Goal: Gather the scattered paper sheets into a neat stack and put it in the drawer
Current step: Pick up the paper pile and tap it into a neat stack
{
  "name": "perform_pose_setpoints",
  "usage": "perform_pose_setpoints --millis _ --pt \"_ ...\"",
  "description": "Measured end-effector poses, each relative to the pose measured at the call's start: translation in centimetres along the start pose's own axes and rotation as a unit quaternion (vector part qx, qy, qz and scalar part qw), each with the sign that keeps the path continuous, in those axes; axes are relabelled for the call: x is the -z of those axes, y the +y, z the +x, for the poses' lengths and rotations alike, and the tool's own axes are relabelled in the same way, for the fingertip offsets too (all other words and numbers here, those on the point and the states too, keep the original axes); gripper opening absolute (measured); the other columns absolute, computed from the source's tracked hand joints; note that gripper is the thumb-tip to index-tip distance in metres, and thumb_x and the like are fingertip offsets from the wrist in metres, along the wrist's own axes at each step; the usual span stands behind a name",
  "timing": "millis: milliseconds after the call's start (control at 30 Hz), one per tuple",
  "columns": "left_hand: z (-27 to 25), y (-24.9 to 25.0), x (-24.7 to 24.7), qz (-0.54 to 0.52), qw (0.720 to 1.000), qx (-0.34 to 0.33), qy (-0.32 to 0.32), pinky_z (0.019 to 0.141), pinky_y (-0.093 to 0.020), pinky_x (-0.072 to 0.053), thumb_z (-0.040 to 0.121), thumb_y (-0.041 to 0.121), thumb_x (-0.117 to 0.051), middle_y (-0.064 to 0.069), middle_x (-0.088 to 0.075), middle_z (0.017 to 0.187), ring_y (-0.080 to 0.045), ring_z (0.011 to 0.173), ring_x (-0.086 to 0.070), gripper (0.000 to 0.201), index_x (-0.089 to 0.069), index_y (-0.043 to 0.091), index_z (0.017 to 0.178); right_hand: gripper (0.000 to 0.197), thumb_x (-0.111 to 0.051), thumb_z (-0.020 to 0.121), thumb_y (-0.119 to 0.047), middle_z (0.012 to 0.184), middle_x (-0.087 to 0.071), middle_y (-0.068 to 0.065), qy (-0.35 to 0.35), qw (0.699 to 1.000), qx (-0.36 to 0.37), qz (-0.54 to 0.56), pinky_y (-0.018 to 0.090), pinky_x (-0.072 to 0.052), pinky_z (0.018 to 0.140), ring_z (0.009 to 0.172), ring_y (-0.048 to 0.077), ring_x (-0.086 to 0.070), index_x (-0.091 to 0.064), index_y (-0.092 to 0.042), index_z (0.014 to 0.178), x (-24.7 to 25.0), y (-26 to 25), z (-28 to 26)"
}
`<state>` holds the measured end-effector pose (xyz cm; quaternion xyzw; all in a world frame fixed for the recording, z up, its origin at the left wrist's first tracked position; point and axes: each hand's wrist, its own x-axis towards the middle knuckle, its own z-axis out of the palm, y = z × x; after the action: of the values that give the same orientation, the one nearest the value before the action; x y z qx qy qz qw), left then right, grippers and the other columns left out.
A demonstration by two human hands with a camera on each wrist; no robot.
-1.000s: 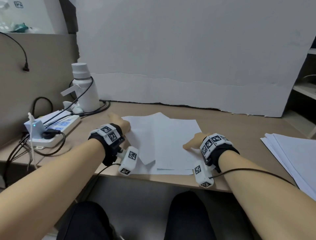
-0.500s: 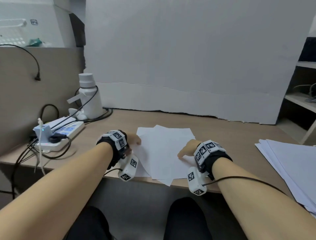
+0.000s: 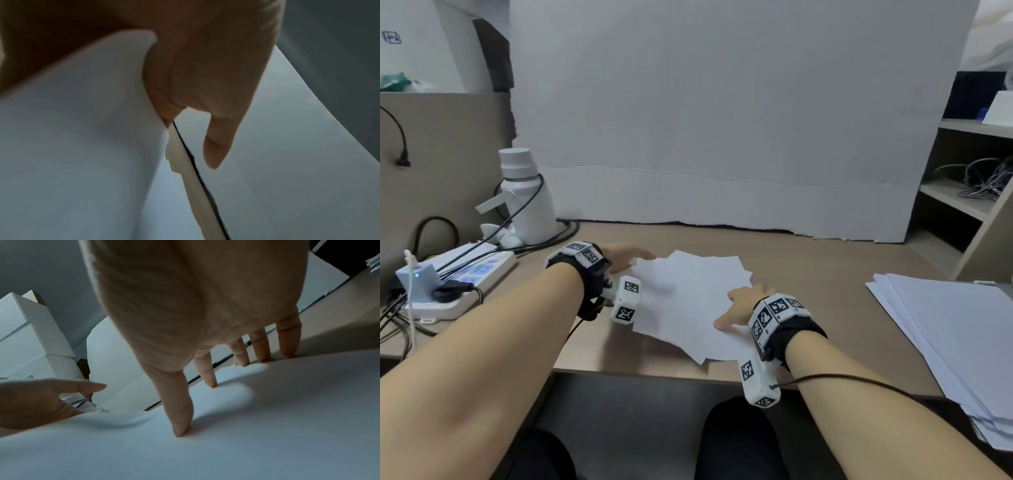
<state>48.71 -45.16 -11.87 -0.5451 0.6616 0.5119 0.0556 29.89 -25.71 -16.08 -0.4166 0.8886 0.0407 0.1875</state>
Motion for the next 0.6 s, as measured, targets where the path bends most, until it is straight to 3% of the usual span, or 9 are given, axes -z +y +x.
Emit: perform_pose_setpoints --millis 133,233,300,400,500,600 --pt "-1.2 -0.1 -1.3 0.124 0.992 -0.020 0.031 0.087 -0.033 -0.047 0.093 0.028 -0.069 -0.011 -0.068 0.103 -0.030 0.102 -0.064 0.030 -0.068 0.003 0.110 0.085 -0.062 0.075 -0.068 0.154 -0.020 0.017 -0.003 0.999 0.034 0.003 0.054 -0.029 0.111 0.139 0.041 -0.018 -0.033 -0.037 0.148 -0.6 0.4 0.5" --pt "-0.2 0.0 -2.0 0.124 0.992 -0.015 -0.014 0.106 -0.040 -0.044 0.087 0.030 -0.076 -0.010 -0.072 0.116 -0.031 0.115 -0.063 0.036 -0.071 0.006 0.114 0.094 -0.060 0.077 -0.071 0.163 -0.007 0.013 -0.033 0.996 0.077 0.011 0.059 -0.017 0.117 0.150 0.038 -0.002 -0.017 -0.040 0.154 -1.0 0.4 0.8" --pt "1.5 0.1 -2.1 0.123 0.992 -0.026 -0.007 0.110 -0.048 -0.043 0.077 0.028 -0.083 -0.012 -0.072 0.120 -0.034 0.117 -0.063 0.042 -0.072 0.007 0.112 0.094 -0.058 0.078 -0.072 0.165 -0.001 0.010 -0.044 0.995 0.088 0.014 0.060 -0.012 0.118 0.150 0.038 0.004 -0.013 -0.041 0.155 -1.2 0.2 0.9" --pt "1.4 0.4 -3.3 0.114 0.990 -0.072 0.038 0.100 -0.051 -0.052 0.083 0.011 -0.078 -0.019 -0.072 0.114 -0.038 0.107 -0.067 0.021 -0.070 0.003 0.101 0.091 -0.057 0.082 -0.069 0.164 -0.009 0.008 -0.034 0.993 0.112 0.028 0.054 -0.018 0.118 0.150 0.038 -0.009 -0.017 -0.034 0.156 -0.9 -0.1 0.7" --pt "0.9 0.3 -3.3 0.089 0.979 -0.157 0.099 0.084 -0.037 -0.055 0.085 0.000 -0.073 -0.011 -0.070 0.100 -0.030 0.095 -0.066 0.019 -0.066 0.007 0.101 0.090 -0.065 0.084 -0.057 0.159 -0.025 0.008 0.015 0.984 0.110 0.142 0.043 -0.028 0.117 0.145 0.029 -0.029 -0.023 -0.019 0.154 -0.3 0.2 1.0" --pt "0.5 -0.4 -2.5 -0.011 0.966 -0.230 0.116 0.094 -0.046 -0.056 0.083 0.007 -0.078 -0.008 -0.074 0.104 -0.032 0.099 -0.071 0.022 -0.070 0.013 0.103 0.099 -0.077 0.076 -0.049 0.151 -0.032 0.016 0.124 0.943 0.008 0.308 0.042 -0.037 0.111 0.136 0.034 -0.039 -0.023 -0.010 0.149 1.1 1.5 1.8"
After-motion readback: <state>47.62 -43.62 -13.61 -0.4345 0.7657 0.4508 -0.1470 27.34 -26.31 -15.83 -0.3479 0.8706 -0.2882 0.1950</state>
